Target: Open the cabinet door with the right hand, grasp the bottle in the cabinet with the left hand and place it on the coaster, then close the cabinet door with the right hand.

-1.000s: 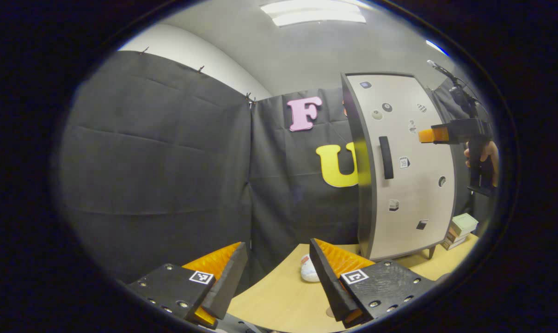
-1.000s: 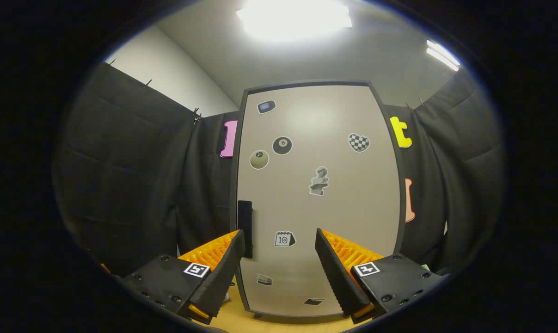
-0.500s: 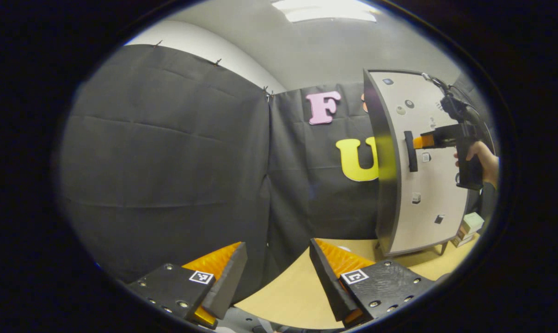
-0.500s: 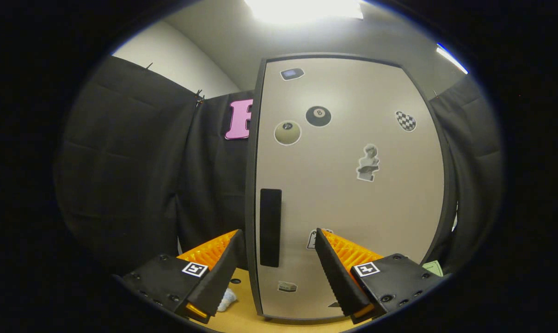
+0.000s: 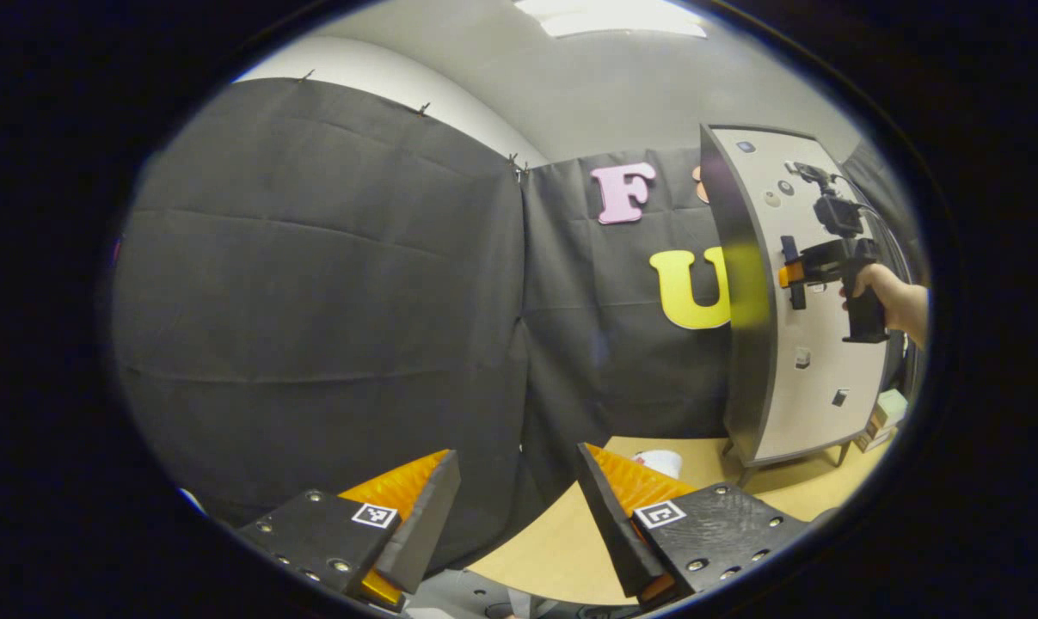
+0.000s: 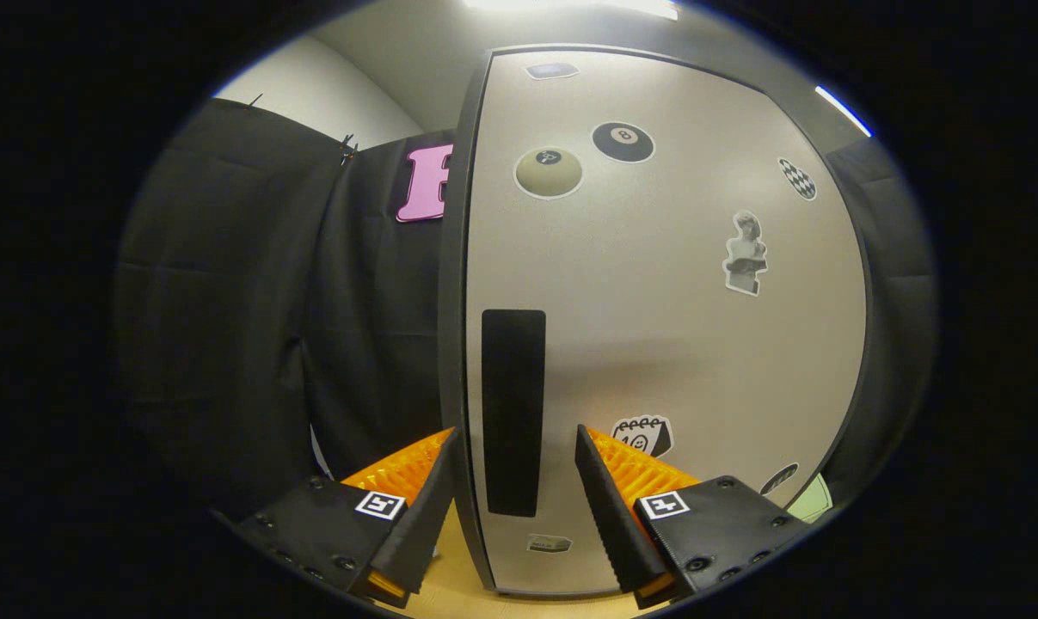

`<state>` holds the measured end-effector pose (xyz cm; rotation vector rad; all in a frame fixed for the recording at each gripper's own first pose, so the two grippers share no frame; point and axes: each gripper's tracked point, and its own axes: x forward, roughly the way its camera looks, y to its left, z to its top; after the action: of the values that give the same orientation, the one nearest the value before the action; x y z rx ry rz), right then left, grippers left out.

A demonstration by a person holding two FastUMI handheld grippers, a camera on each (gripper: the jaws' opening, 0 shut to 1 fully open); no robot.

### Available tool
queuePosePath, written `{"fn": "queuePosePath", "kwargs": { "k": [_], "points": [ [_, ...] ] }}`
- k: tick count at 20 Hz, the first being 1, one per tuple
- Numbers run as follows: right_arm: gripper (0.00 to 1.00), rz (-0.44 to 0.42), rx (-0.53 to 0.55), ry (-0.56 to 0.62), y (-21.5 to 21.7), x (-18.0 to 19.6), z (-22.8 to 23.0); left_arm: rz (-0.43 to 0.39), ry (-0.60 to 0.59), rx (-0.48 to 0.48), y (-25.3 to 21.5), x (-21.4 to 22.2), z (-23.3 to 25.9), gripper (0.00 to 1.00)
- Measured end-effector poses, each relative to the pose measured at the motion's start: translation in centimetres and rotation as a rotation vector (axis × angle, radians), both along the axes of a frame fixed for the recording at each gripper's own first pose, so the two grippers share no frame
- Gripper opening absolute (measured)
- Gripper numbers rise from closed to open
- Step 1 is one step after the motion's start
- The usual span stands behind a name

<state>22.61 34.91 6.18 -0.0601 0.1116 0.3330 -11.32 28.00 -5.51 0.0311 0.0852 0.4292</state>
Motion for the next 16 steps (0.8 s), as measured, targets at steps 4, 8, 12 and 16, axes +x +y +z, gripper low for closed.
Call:
{"fn": "queuePosePath", "kwargs": {
  "k": [4,8,12,16],
  "points": [
    [0.57,-0.008,0.013,-0.009,0.6,0.8,0.7,-0.019,0.009,-0.004,0.1,0.0,-0.2,0.83],
    [0.30,-0.012,0.037,0.052,0.5,0.2,0.4,-0.043,0.003,-0.001,0.0,0.2,0.0,0.83],
    [0.20,0.045,0.037,0.079,0.3,-0.2,0.4,-0.076,-0.010,-0.002,-0.2,0.9,0.3,0.83],
    [0.20,0.101,0.058,0.108,-0.3,-2.1,0.6,-0.122,-0.023,0.004,-0.4,1.4,0.8,0.83]
  ]
}}
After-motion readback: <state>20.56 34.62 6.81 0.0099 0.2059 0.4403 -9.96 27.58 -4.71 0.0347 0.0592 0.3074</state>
